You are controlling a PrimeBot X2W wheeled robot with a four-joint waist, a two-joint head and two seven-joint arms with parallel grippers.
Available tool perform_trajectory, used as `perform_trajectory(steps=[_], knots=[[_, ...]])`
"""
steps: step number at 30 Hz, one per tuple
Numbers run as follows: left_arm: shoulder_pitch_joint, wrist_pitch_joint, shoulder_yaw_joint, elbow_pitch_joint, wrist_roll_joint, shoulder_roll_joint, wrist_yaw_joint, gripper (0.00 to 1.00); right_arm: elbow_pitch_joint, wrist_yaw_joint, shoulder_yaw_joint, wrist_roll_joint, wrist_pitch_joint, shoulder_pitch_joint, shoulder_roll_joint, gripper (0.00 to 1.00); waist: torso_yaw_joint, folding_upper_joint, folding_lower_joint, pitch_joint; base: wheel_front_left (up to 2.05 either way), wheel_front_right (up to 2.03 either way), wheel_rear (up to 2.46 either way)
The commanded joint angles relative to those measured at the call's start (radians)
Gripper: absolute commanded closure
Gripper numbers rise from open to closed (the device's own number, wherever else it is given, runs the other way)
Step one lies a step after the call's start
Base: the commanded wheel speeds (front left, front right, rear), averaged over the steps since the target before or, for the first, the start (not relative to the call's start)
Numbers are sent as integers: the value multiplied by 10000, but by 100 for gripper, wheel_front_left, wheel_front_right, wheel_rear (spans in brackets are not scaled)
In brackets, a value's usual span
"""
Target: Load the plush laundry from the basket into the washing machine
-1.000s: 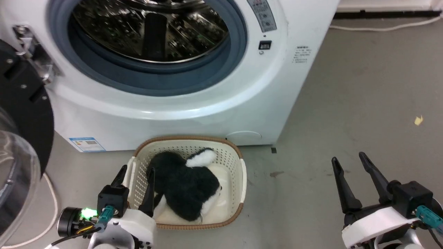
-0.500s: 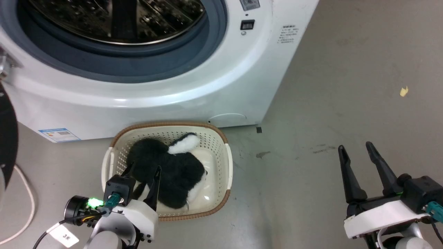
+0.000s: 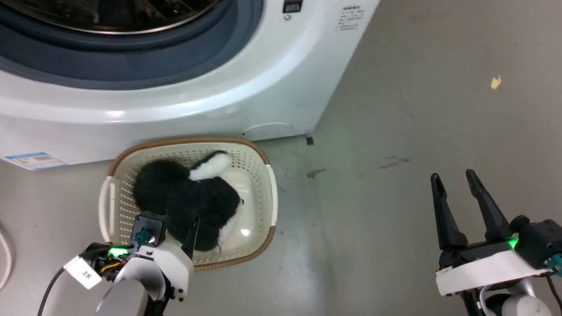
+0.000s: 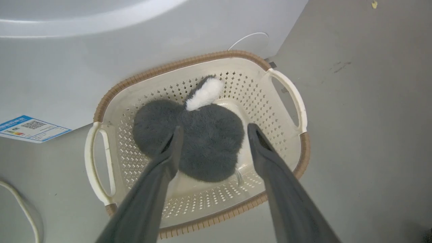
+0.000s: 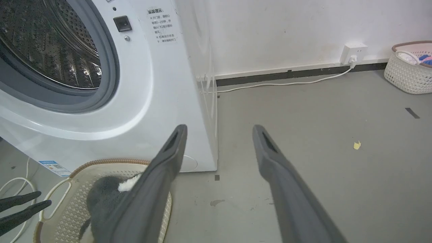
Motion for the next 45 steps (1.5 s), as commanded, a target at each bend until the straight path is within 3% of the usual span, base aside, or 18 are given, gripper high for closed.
perform_trajectory(steps=[1,14,23,45], knots=[[-365,95,-260,348,-165,195,-82,0,-76,-5,30,169,-128,-227,-3,0,-193,-1,-1,260,0,0,0],[-1526,798,-1313,1658,-946,973,-205,0,-183,-6,194,720,-378,-435,-3,0,-869,-1,-1,1271,0,0,0],[-2586,1344,-2077,2628,-1558,1979,-307,0,-348,-7,434,1160,-587,-601,-3,0,-1515,-1,-1,2265,0,0,0],[-5806,2278,-3624,5109,-1902,2610,35,0,-879,-9,467,2001,-1025,-624,-4,0,-2162,-1,-1,4363,0,0,0]])
